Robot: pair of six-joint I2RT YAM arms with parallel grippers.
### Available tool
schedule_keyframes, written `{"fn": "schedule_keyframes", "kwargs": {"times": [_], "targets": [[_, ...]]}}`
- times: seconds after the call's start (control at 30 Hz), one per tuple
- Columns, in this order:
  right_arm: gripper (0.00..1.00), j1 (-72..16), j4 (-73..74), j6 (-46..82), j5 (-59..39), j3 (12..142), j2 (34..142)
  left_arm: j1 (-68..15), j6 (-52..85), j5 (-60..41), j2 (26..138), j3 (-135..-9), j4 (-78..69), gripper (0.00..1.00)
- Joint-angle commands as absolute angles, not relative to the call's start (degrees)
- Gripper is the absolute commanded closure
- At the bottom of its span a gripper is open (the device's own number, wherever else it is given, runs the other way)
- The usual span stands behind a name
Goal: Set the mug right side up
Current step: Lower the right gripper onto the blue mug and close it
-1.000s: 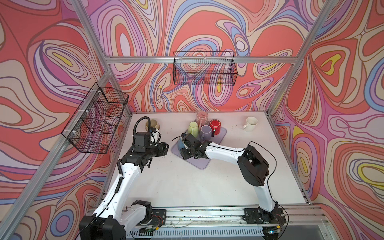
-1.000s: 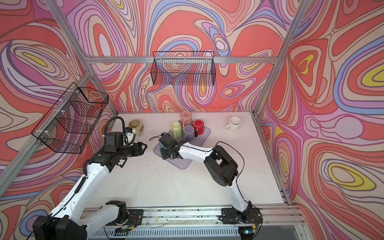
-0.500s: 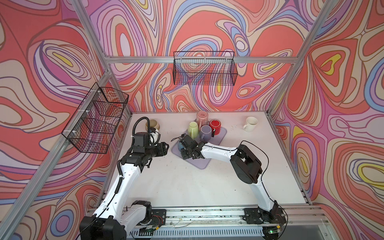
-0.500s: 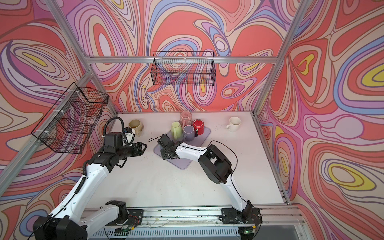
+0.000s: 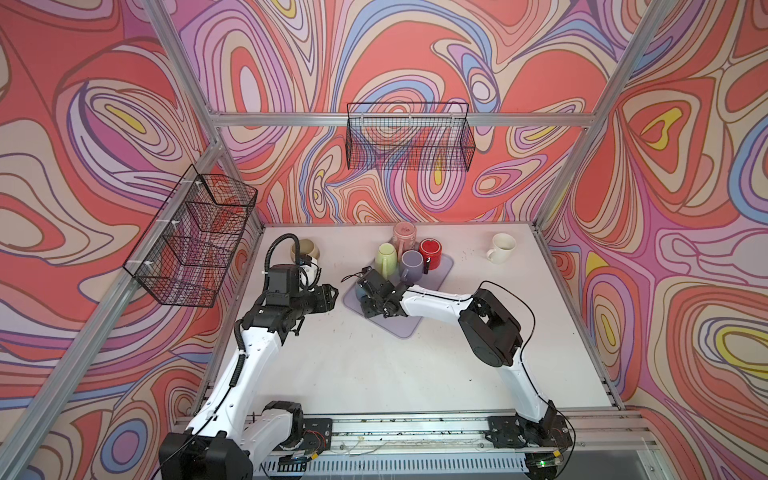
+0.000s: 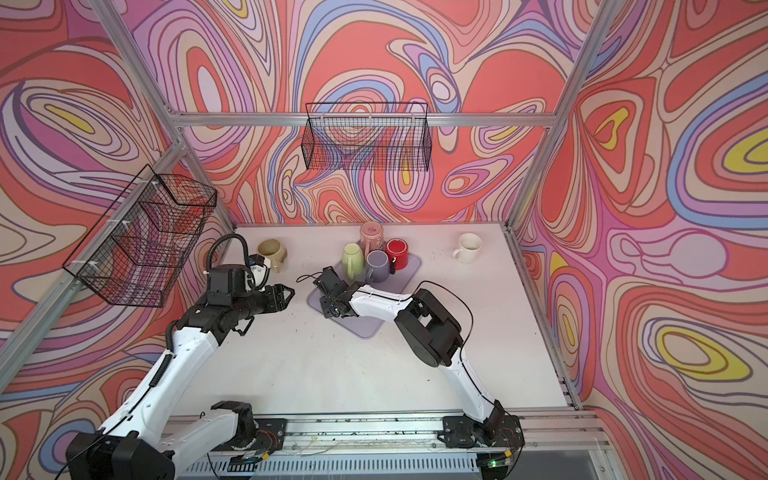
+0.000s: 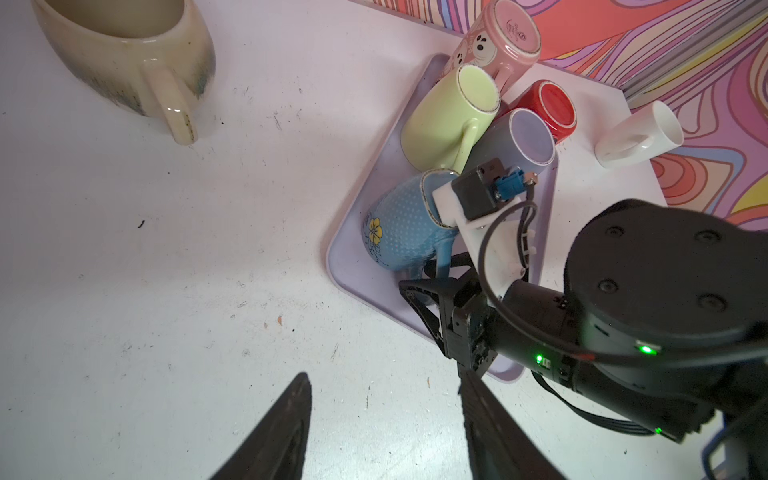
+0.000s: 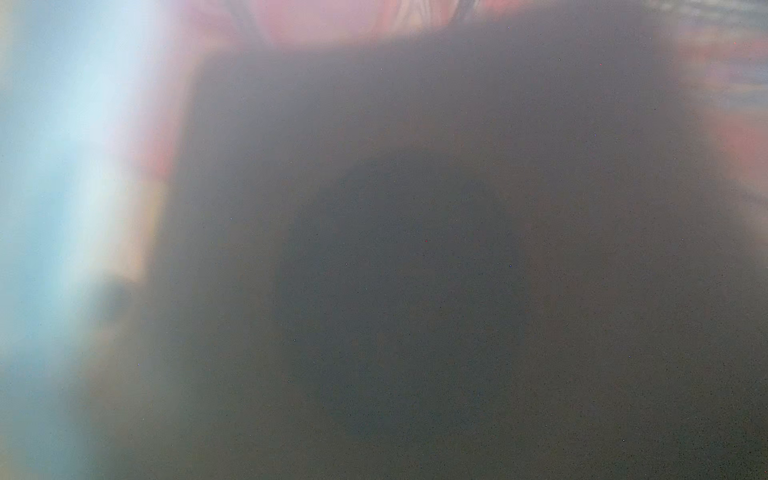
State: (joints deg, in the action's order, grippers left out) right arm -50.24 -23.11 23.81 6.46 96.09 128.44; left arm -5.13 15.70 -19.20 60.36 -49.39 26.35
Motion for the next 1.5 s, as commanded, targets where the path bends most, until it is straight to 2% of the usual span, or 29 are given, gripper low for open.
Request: {"fn": "schedule_keyframes", "kwargs": {"times": [0.0, 0.47, 1.0, 1.13, 1.33, 1.47], "targets": [[0.59, -50.42, -22.99, 24.45, 6.75, 97.01, 130.33, -4.58, 15.91, -19.97, 60.09, -49.04, 25.76, 0.4], [0.68, -50.38, -26.79, 21.63, 10.47, 97.17, 130.05, -4.57, 15.91, -20.29, 60.7, -49.18, 25.75, 0.41], [0.73, -50.2, -31.58, 12.0, 7.85, 91.05, 122.59, -4.57, 15.91, -20.77, 60.91, -49.31, 25.92, 0.42], [0.68, -50.01, -31.31, 11.53, 7.43, 88.76, 120.88, -4.57, 15.91, -20.52, 60.4, -49.19, 26.09, 0.42], [0.53, -49.35, -30.61, 10.66, 5.43, 87.35, 119.44, -4.61, 15.81, -20.35, 60.3, -49.13, 26.19, 0.42], [0.5, -49.22, -30.16, 10.44, 6.18, 88.31, 119.77, -4.57, 15.65, -20.34, 60.16, -49.26, 26.21, 0.42]]}}
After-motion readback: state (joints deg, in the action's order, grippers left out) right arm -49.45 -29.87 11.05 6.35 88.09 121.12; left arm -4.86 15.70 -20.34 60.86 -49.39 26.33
